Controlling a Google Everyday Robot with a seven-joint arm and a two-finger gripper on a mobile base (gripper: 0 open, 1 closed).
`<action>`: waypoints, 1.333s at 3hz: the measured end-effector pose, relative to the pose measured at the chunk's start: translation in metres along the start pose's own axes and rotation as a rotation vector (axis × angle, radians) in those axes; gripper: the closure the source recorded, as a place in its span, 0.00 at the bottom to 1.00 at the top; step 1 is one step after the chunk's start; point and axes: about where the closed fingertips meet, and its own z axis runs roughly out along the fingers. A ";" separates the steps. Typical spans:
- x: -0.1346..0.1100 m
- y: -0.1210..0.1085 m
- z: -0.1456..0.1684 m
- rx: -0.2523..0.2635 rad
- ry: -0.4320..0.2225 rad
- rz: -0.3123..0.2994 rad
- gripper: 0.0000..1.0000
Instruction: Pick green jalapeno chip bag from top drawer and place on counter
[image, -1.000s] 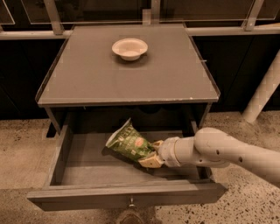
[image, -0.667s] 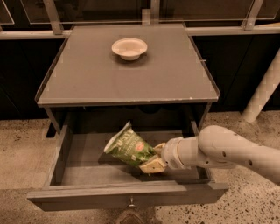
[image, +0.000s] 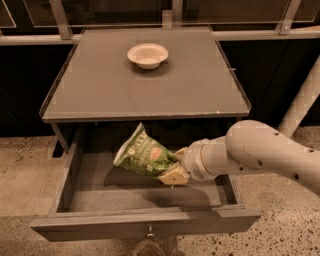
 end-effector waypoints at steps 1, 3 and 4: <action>0.000 0.000 0.000 0.000 0.000 0.000 1.00; -0.061 0.002 -0.053 0.045 -0.086 -0.166 1.00; -0.099 0.003 -0.083 0.050 -0.112 -0.267 1.00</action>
Offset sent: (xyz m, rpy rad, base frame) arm -0.0029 0.0047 0.0995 0.0227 -0.2076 0.1048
